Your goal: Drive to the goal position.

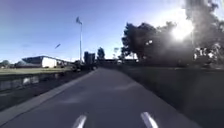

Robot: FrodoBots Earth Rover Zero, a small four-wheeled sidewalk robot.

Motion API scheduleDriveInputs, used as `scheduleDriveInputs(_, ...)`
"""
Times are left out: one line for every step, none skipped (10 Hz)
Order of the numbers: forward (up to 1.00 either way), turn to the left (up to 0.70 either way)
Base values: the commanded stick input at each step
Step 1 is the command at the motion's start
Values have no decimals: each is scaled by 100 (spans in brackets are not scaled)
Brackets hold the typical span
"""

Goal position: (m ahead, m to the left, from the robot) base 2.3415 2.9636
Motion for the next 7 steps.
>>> scheduleDriveInputs(98, 0)
scheduleDriveInputs(98, 0)
scheduleDriveInputs(98, 0)
scheduleDriveInputs(98, 0)
scheduleDriveInputs(98, 0)
scheduleDriveInputs(98, 0)
scheduleDriveInputs(98, 0)
